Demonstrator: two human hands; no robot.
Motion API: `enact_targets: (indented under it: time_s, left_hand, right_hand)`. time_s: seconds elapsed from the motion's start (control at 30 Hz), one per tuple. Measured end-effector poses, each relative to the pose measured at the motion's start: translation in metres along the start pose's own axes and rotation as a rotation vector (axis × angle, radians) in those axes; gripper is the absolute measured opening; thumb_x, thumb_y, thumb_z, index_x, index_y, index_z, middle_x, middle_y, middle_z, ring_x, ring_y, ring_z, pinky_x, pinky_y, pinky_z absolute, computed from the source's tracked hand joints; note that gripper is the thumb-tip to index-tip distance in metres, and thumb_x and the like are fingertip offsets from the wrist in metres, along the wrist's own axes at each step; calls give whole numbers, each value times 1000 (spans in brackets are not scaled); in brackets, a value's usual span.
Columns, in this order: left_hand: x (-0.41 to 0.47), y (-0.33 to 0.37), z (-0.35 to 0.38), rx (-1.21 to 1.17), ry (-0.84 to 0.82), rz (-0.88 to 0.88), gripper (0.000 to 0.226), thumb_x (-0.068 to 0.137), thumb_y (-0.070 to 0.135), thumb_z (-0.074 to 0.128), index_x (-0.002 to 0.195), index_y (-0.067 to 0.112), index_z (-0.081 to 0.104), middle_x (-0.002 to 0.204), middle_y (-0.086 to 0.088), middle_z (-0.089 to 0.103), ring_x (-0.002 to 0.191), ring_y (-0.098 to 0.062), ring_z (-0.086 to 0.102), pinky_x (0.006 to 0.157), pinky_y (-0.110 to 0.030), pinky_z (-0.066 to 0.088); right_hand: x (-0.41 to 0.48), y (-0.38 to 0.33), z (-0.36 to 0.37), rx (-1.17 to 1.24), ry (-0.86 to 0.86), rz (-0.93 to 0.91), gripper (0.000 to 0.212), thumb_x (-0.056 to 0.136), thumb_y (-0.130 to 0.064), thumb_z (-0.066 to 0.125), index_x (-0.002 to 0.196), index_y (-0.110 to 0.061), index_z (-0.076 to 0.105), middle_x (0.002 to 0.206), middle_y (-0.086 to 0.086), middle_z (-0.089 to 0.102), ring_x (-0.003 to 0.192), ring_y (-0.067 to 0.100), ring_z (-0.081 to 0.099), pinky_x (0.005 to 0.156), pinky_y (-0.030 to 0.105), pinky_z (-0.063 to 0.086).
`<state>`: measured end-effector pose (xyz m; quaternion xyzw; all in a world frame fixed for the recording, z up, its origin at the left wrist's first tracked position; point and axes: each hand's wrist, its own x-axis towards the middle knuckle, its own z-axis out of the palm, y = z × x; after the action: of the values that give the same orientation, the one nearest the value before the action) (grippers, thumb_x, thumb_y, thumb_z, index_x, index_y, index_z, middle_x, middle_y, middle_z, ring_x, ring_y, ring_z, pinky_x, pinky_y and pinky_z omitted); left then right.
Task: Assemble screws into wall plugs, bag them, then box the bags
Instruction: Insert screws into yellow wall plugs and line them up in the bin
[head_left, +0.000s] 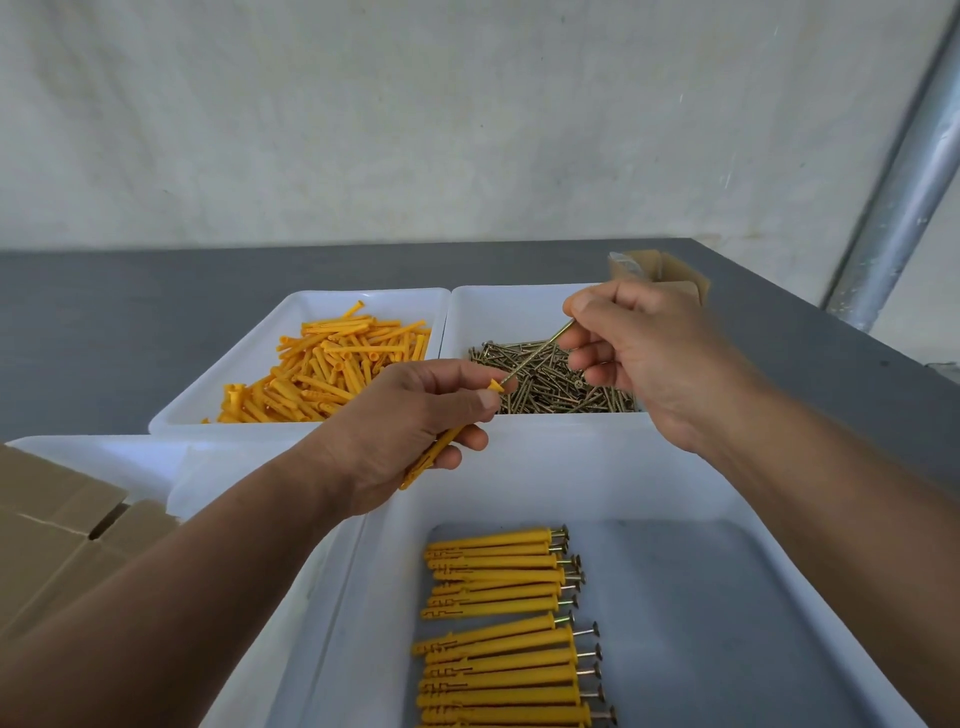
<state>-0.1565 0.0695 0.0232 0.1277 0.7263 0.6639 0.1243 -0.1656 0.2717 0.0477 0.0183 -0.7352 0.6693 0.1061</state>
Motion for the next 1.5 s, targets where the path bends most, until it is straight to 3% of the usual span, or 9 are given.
enact_targets:
  time_s: [0.3, 0.6, 0.7, 0.8, 0.97, 1.13, 1.33, 1.5]
  left_hand:
    - [-1, 0, 3, 79, -5, -3, 20, 89, 10, 64, 108, 13, 72, 75, 3, 66, 62, -8, 62, 49, -19, 46]
    - [-1, -1, 3, 91, -4, -2, 14, 89, 11, 66, 100, 17, 71, 77, 1, 70, 66, -10, 65, 49, -19, 47]
    - [-2, 0, 4, 102, -16, 1, 14, 89, 10, 66, 99, 18, 71, 79, -1, 69, 67, -11, 66, 50, -19, 47]
    - [-1, 0, 5, 107, -23, 3, 14, 87, 10, 68, 99, 17, 69, 80, -3, 68, 67, -11, 66, 50, -19, 47]
    - [-3, 0, 5, 162, -42, 12, 20, 86, 10, 69, 106, 14, 67, 79, -5, 67, 70, -12, 68, 52, -20, 48]
    - [-4, 0, 6, 196, -63, 6, 19, 87, 9, 69, 105, 12, 66, 85, -12, 69, 74, -15, 70, 57, -22, 51]
    - [-2, 1, 4, 127, -17, 31, 11, 87, 11, 67, 96, 12, 72, 93, -10, 74, 81, -17, 71, 72, -25, 58]
    - [1, 4, -2, 28, 115, 67, 9, 89, 17, 64, 88, 15, 73, 82, -4, 72, 78, -14, 70, 70, -24, 58]
  right_hand:
    - [-3, 3, 1, -101, -116, 16, 11, 91, -22, 66, 83, -19, 72, 69, -6, 69, 61, 7, 62, 57, 22, 51]
    - [-9, -1, 2, -369, -237, -39, 13, 92, -23, 65, 83, -27, 73, 49, -16, 57, 52, 3, 51, 56, 22, 47]
    - [-13, -4, 4, -501, -283, -114, 16, 93, -23, 62, 83, -32, 71, 55, -20, 58, 54, 0, 53, 57, 26, 54]
    - [-19, -8, 6, -667, -341, -215, 17, 95, -25, 59, 91, -37, 71, 67, -14, 61, 67, 6, 60, 71, 38, 58]
    - [-28, -10, 9, -943, -439, -358, 26, 97, -21, 52, 107, -40, 66, 79, -14, 53, 70, 4, 52, 61, 23, 39]
    - [-33, -11, 13, -1141, -486, -445, 16, 95, -36, 57, 109, -43, 62, 86, -15, 49, 86, 10, 52, 70, 29, 41]
    - [-32, -13, 8, -1213, -487, -383, 8, 94, -37, 58, 98, -40, 65, 72, -14, 53, 69, 3, 49, 54, 23, 31]
    - [-35, -9, 10, -1261, -631, -216, 10, 95, -32, 58, 99, -36, 67, 72, -18, 52, 71, 2, 51, 56, 17, 34]
